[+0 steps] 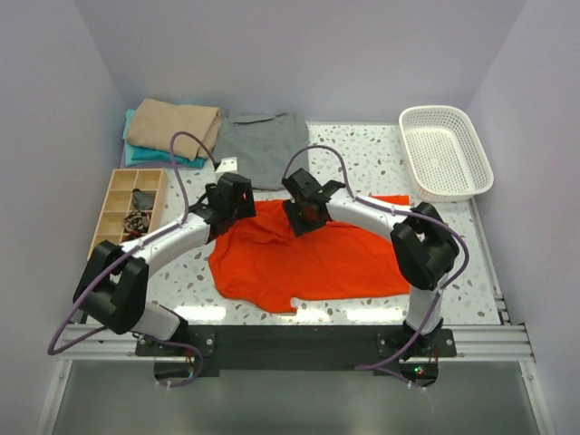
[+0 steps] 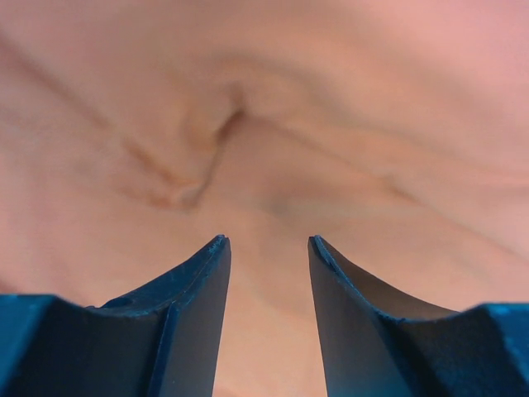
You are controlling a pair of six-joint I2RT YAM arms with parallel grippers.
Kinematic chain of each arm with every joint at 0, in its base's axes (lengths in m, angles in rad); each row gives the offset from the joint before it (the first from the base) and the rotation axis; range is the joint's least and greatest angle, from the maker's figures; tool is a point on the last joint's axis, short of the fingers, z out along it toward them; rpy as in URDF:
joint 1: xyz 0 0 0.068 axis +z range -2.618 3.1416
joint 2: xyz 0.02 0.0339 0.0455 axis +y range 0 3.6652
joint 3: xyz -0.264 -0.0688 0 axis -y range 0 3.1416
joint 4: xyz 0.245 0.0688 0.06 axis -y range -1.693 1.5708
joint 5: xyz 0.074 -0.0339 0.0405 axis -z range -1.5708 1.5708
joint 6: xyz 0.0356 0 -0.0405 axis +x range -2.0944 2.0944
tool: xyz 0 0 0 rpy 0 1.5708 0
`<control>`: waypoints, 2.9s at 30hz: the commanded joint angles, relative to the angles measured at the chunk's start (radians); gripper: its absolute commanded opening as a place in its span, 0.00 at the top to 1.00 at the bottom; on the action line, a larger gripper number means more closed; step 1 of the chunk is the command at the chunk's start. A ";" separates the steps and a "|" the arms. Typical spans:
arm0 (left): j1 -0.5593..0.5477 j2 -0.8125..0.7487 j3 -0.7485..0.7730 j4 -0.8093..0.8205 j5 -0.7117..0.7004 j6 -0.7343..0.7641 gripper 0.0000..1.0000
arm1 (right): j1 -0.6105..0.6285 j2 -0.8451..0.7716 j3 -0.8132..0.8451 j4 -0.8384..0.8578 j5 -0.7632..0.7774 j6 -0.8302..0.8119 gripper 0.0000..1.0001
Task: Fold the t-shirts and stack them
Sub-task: Fold the tshirt
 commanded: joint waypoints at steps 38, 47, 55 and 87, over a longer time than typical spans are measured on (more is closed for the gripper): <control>0.108 0.202 0.204 0.180 0.175 0.115 0.25 | -0.454 0.047 0.066 0.157 -0.079 -0.065 0.50; 0.090 -0.140 0.042 0.058 0.121 0.023 0.14 | -0.314 -0.280 -0.163 0.124 -0.272 -0.058 0.47; 0.039 -0.418 -0.273 -0.002 0.121 -0.101 0.20 | -0.094 -0.452 -0.454 0.252 -0.336 0.125 0.50; -0.028 -0.639 -0.408 -0.181 0.051 -0.210 0.24 | 0.260 -0.248 -0.487 0.492 -0.261 0.272 0.56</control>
